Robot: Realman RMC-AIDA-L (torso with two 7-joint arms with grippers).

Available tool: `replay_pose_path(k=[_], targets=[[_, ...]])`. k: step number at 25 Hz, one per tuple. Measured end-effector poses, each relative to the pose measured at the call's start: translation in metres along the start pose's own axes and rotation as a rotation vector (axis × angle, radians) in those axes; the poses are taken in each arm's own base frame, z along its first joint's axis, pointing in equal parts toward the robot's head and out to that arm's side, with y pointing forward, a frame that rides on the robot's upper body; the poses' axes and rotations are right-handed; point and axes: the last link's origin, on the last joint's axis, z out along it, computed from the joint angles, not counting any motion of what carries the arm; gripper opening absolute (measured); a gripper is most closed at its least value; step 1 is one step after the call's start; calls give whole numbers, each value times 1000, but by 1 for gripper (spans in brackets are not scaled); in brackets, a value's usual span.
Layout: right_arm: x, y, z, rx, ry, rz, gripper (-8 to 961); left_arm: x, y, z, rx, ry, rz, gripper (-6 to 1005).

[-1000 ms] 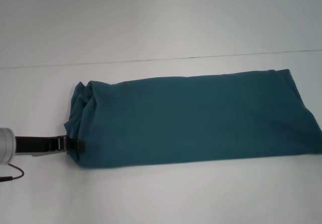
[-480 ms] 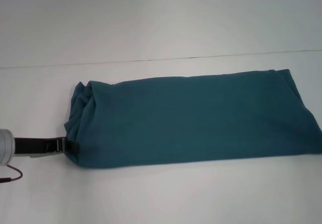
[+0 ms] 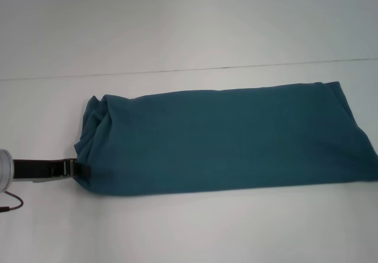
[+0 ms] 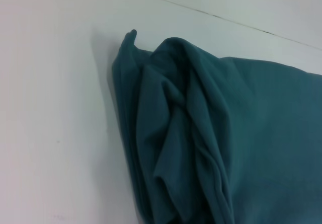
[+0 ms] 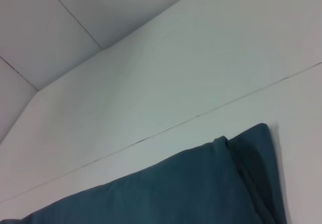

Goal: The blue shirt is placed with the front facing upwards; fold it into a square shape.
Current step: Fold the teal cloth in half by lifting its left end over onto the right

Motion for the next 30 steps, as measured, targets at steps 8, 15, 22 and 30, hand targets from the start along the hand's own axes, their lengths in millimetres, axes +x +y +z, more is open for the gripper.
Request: replay_pose_path(k=[8,15,22,30], targets=[[-1,1,1,-2,0,0,929,-2,0,0,-2,-6,0,54],[-1,1,2,-4,0,-3,930,-2,0,0,-2,-8,1,66],[-2,1,2,-5,-1,-5,930,-2,0,0,-3,-8,1,77],[2,2,5,-4,0,7,929,3,-10,-10,18,20,-6,90]])
